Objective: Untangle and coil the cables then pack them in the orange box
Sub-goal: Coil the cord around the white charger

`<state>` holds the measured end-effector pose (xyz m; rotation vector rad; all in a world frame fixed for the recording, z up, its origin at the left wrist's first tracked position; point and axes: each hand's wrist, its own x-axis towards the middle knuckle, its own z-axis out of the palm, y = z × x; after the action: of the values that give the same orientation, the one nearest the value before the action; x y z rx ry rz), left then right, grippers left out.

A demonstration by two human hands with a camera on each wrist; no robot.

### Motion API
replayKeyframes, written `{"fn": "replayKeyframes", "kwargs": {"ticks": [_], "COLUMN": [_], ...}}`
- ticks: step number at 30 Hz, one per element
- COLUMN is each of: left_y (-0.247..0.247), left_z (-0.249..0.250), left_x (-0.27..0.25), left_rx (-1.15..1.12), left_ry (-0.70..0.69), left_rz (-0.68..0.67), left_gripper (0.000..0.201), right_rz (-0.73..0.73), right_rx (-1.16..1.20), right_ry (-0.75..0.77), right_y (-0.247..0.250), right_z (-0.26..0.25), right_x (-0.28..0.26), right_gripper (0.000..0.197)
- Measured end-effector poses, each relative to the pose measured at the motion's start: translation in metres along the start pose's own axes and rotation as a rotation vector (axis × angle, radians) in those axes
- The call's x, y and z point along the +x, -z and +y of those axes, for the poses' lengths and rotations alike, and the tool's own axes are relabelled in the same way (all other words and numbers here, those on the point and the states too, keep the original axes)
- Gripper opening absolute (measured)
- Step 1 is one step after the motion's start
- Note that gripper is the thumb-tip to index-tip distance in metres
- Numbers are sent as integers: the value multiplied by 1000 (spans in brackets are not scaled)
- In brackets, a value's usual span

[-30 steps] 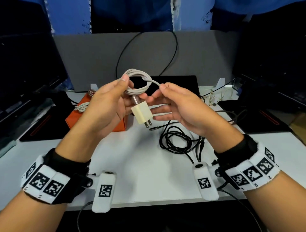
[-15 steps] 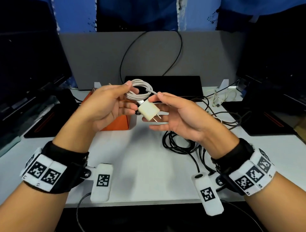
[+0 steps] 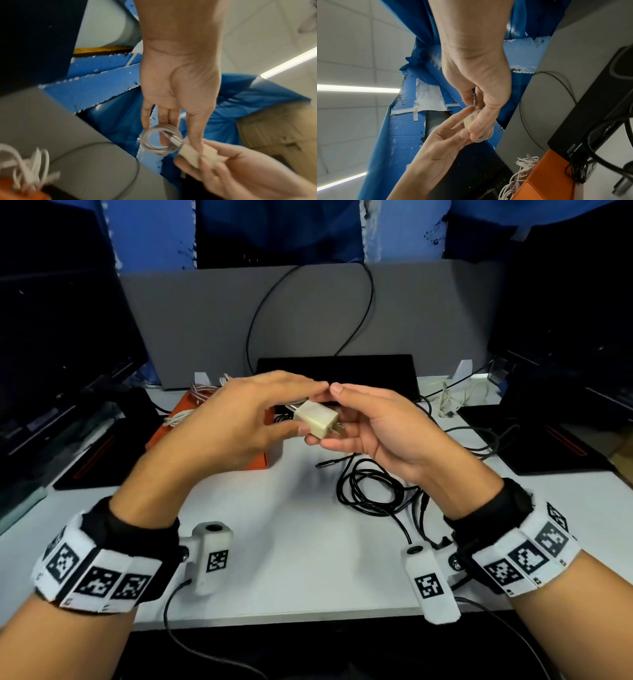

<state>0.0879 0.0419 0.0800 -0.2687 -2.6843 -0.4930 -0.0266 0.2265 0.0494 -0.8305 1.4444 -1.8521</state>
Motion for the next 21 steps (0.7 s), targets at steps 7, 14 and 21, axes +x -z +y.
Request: {"fn": "replayKeyframes", "kwargs": {"ticks": [7, 14, 21], "left_y": [20, 38, 19], "left_z": [-18, -32, -118], "left_x": [20, 39, 42], "left_rx": [168, 168, 275], "left_ry": [37, 8, 165], "left_rz": [-213, -271, -176], "left_gripper": [76, 42, 40], "right_rz": [-18, 27, 35], "right_rx": [12, 12, -462], "right_ry": [22, -2, -44], "right_y": [-4, -2, 22], "right_z": [-2, -2, -8], "right_x": [0, 4, 1], "right_gripper": [31, 34, 29]}}
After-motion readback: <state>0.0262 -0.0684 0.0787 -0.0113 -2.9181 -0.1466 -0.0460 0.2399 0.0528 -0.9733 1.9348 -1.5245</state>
